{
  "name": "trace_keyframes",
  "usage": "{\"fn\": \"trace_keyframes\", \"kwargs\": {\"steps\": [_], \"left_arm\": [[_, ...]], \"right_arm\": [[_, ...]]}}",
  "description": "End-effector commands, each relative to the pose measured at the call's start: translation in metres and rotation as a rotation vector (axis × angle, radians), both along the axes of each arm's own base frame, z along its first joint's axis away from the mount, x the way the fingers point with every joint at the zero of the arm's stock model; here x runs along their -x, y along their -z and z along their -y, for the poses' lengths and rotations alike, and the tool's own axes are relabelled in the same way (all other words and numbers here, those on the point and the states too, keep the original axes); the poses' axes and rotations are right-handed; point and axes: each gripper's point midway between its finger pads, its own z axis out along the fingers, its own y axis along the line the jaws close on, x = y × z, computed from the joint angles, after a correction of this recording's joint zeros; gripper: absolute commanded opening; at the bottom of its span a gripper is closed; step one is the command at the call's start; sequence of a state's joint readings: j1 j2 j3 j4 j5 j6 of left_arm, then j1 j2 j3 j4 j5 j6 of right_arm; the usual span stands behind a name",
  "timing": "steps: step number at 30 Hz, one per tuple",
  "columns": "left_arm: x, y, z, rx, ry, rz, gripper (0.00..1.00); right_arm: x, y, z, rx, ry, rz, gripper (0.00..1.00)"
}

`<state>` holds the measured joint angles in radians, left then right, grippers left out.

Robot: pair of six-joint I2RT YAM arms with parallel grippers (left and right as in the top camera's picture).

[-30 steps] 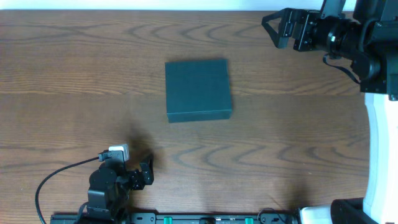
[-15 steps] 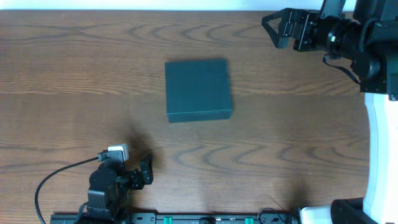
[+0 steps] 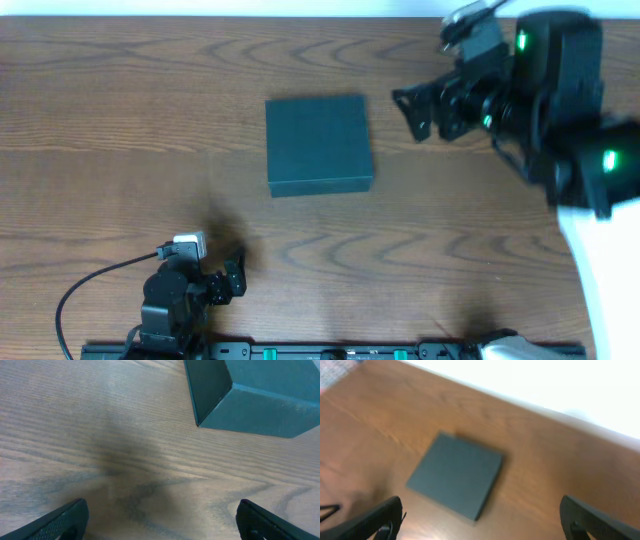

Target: Pack container

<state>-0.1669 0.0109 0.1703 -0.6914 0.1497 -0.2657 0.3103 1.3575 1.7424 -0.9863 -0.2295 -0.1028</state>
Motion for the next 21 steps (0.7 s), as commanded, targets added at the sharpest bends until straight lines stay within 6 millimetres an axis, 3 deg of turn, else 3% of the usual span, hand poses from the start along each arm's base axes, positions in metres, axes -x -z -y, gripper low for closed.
{"fn": "trace_keyframes", "kwargs": {"steps": [1, 9, 16, 21], "left_arm": [[0.002, 0.005, -0.002, -0.006, -0.008, -0.017, 0.95], [0.002, 0.005, -0.002, -0.006, -0.008, -0.017, 0.95], [0.002, 0.005, -0.002, -0.006, -0.008, -0.017, 0.96], [0.002, 0.005, -0.002, -0.007, -0.008, -0.017, 0.95]], "right_arm": [[0.031, 0.005, -0.006, 0.084, -0.099, 0.126, 0.99], [0.084, 0.054, 0.008, -0.059, -0.061, 0.241, 0.99], [0.130, 0.129, 0.023, -0.156, -0.020, 0.190, 0.99], [0.150, 0.175, 0.026, -0.182, -0.032, 0.187, 0.99]]}}
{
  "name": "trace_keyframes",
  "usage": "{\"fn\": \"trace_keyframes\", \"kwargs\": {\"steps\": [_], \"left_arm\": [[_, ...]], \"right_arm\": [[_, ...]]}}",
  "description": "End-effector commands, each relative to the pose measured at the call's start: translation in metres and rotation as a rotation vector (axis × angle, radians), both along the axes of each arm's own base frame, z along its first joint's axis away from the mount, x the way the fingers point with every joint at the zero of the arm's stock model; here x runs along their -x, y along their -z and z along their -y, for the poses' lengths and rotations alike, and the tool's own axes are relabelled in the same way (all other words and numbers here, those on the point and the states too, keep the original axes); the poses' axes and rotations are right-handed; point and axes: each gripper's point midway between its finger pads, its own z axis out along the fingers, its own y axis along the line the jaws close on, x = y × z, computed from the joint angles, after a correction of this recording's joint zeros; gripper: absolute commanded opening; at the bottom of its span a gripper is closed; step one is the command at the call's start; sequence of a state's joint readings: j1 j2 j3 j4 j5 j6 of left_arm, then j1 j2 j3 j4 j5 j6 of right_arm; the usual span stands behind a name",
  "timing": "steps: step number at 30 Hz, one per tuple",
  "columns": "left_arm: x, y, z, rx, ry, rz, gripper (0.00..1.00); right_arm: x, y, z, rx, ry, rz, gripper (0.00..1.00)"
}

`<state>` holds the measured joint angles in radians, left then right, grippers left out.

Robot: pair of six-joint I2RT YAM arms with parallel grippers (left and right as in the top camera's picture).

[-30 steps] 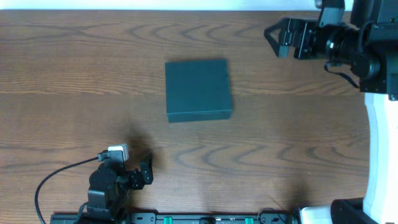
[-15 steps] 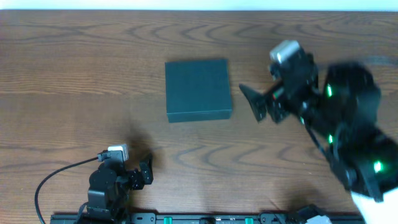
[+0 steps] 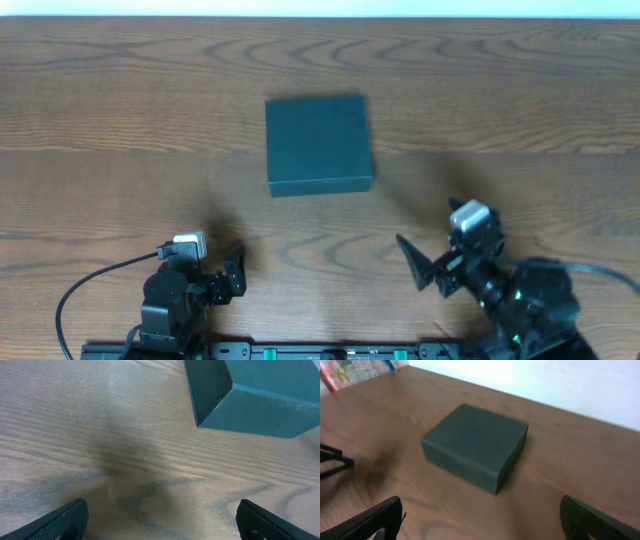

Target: Pack container

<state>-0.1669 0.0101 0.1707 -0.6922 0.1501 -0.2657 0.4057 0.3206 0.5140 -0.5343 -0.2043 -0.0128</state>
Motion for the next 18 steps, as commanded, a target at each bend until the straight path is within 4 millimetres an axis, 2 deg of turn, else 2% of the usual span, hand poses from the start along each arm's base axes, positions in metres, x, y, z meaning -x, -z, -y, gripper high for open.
{"fn": "trace_keyframes", "kwargs": {"steps": [1, 13, 16, 18], "left_arm": [[0.002, 0.005, -0.002, -0.007, -0.008, -0.017, 0.95], [0.002, 0.005, -0.002, -0.007, -0.008, -0.017, 0.95], [0.002, 0.005, -0.002, -0.007, -0.008, -0.017, 0.95], [0.002, 0.005, -0.002, -0.007, -0.008, -0.017, 0.95]], "right_arm": [[0.009, 0.022, -0.002, -0.035, -0.010, -0.014, 0.99], [0.018, 0.086, -0.015, -0.029, -0.081, -0.025, 0.99], [0.021, 0.100, -0.020, -0.022, -0.105, -0.037, 0.99], [0.022, 0.099, -0.021, -0.017, -0.114, -0.026, 0.99]]}}
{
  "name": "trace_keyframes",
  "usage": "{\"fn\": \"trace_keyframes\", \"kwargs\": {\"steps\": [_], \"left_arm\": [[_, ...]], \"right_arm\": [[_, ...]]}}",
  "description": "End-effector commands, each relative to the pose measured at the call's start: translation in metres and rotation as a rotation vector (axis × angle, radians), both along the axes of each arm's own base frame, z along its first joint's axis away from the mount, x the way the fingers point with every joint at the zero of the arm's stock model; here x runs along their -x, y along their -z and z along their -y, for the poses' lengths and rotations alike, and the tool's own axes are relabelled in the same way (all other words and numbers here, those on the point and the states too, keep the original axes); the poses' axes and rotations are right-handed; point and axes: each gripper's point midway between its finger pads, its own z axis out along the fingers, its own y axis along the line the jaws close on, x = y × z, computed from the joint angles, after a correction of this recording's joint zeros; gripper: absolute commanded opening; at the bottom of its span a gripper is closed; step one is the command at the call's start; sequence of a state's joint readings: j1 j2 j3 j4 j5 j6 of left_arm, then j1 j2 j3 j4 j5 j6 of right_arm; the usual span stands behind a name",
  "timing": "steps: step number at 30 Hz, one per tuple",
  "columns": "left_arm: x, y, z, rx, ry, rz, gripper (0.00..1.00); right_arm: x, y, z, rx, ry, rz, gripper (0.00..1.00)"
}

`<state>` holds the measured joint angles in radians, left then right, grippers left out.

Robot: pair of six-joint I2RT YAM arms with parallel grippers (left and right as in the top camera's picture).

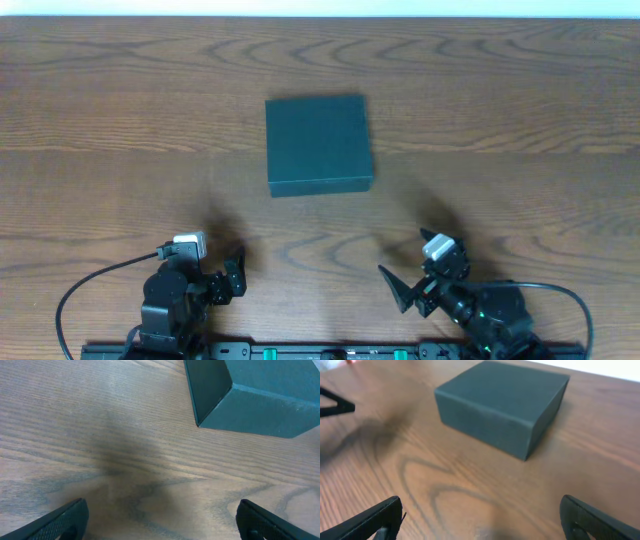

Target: Pack container

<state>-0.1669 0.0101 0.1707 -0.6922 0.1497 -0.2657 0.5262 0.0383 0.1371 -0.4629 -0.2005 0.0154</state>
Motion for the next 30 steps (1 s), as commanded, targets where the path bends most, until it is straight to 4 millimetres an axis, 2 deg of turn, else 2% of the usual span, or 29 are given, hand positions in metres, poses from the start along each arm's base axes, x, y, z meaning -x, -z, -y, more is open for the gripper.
{"fn": "trace_keyframes", "kwargs": {"steps": [1, 30], "left_arm": [[0.0023, 0.0051, -0.0017, -0.007, -0.008, -0.017, 0.95], [0.0023, 0.0051, -0.0017, -0.007, -0.008, -0.017, 0.95]], "right_arm": [[0.0012, -0.0014, -0.0025, -0.007, -0.004, 0.014, 0.99], [0.0029, -0.0044, -0.0044, -0.007, -0.015, 0.034, 0.99]]}}
